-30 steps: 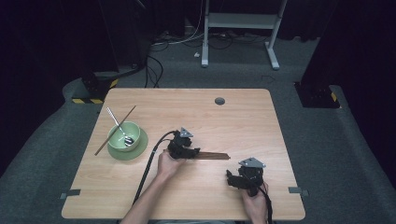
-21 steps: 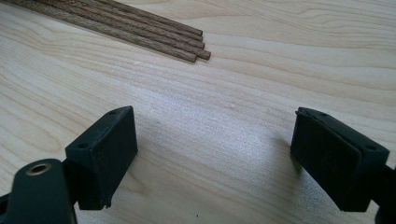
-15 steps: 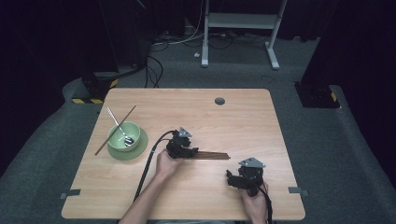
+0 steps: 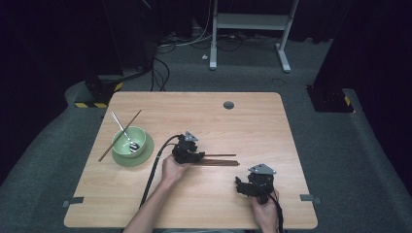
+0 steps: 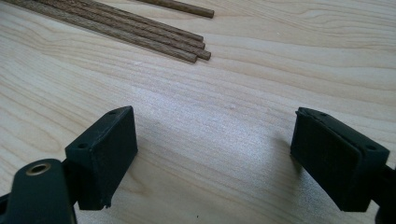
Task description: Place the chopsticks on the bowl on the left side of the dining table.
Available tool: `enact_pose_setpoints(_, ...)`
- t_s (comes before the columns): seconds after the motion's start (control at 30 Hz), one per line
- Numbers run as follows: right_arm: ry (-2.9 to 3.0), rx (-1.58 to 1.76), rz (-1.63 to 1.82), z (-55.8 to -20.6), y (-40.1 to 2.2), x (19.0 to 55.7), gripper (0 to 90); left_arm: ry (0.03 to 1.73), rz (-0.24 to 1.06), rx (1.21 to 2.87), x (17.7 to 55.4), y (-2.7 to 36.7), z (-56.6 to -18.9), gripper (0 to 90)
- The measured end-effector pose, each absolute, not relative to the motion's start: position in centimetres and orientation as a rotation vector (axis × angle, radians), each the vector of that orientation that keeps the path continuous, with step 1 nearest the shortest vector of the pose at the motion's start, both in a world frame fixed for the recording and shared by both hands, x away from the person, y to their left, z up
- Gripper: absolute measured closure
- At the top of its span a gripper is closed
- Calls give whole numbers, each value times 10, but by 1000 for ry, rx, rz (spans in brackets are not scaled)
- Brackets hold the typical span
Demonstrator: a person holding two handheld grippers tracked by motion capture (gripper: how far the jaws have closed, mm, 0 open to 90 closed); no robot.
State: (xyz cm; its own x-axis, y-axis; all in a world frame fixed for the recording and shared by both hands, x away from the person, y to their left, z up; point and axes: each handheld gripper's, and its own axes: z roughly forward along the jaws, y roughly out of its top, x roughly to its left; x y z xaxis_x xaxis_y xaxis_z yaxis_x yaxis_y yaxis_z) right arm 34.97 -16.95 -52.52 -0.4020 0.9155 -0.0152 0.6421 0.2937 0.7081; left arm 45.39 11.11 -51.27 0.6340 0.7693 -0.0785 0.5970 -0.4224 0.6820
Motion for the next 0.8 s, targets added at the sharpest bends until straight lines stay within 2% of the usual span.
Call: enact_pose_setpoints(0.8,2148,1393,879,-525,-169,350,142,1066,402,2234,462,107,-509,645)
